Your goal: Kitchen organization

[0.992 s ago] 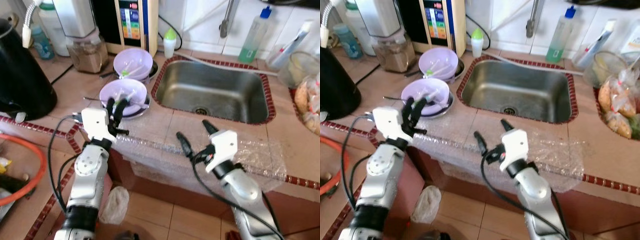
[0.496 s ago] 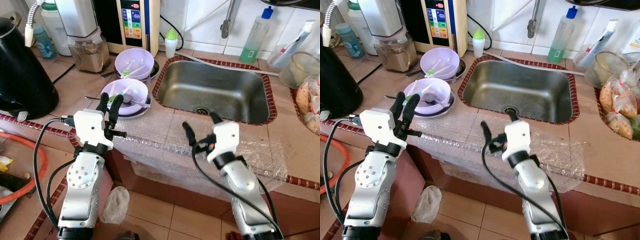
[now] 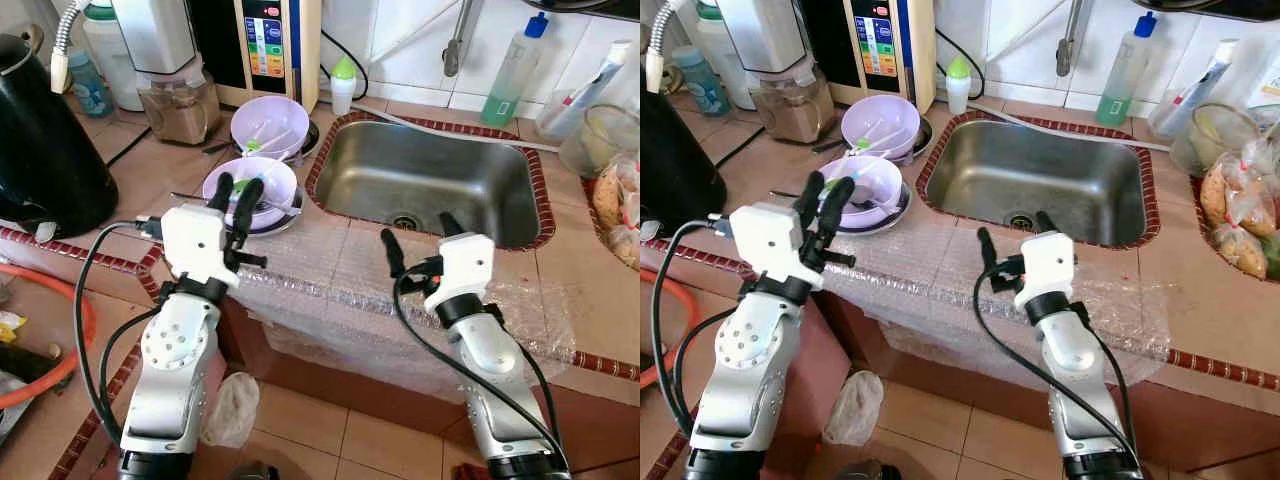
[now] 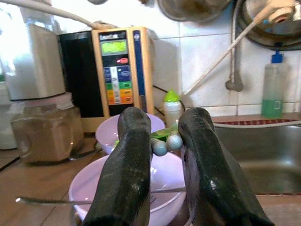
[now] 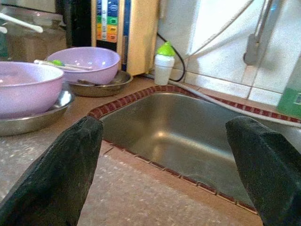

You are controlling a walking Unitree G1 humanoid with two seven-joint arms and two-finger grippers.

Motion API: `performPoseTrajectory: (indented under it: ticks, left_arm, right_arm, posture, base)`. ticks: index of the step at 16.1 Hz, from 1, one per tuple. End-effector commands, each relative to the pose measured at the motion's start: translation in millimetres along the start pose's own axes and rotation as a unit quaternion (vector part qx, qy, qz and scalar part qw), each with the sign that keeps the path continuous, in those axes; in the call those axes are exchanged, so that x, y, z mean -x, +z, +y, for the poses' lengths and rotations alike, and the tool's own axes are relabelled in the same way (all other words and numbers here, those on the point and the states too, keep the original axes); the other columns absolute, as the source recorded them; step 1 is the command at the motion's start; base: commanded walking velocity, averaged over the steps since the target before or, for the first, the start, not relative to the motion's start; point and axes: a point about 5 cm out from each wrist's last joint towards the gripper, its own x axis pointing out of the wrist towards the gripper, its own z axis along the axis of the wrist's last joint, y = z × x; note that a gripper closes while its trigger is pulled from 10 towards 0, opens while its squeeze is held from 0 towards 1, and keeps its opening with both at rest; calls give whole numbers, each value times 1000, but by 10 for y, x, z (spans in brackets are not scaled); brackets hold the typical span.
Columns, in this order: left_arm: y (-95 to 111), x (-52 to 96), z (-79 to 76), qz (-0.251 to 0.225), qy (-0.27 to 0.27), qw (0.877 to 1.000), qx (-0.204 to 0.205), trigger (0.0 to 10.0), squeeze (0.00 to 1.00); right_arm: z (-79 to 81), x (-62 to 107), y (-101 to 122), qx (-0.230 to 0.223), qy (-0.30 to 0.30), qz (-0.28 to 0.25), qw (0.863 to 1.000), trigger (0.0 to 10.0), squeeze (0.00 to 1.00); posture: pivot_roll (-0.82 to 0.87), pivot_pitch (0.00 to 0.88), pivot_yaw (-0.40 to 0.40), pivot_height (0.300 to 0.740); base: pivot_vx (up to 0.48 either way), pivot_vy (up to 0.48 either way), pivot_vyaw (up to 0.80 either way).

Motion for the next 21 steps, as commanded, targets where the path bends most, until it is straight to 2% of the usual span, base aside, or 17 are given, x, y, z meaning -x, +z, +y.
performPoseTrajectory:
  ticks: [1,3,14,18,21]
  left_arm:
    - [104,-49,-16,-17,-11,1000,1,10000,0]
    - [136,-86,-28,-22,-13,1000,3,10000,0]
    - [146,-106,-80,-22,-24,999,14,10000,0]
    - [141,-84,-69,-23,-17,1000,12,10000,0]
    - [103,-18,-115,-20,-49,998,16,10000,0]
  right_arm:
    - [-87,2,1,10,-24,-1,1000,10000,0]
    - [-118,0,7,16,-30,-5,999,10000,0]
    - [-82,-2,-16,12,-20,-6,1000,10000,0]
    - [-77,10,-24,12,-17,-5,1000,10000,0]
    - [-118,-21,-22,-14,-23,2,1000,10000,0]
  posture:
    - [-30,0,38,740]
    - [-34,0,42,740]
    - [-31,0,40,740]
    - [-30,0,39,740]
    - [-28,0,37,740]
  base:
    - [0,0,0]
    - [257,0,-559]
    - [309,0,0]
    - [0,0,0]
    - [0,0,0]
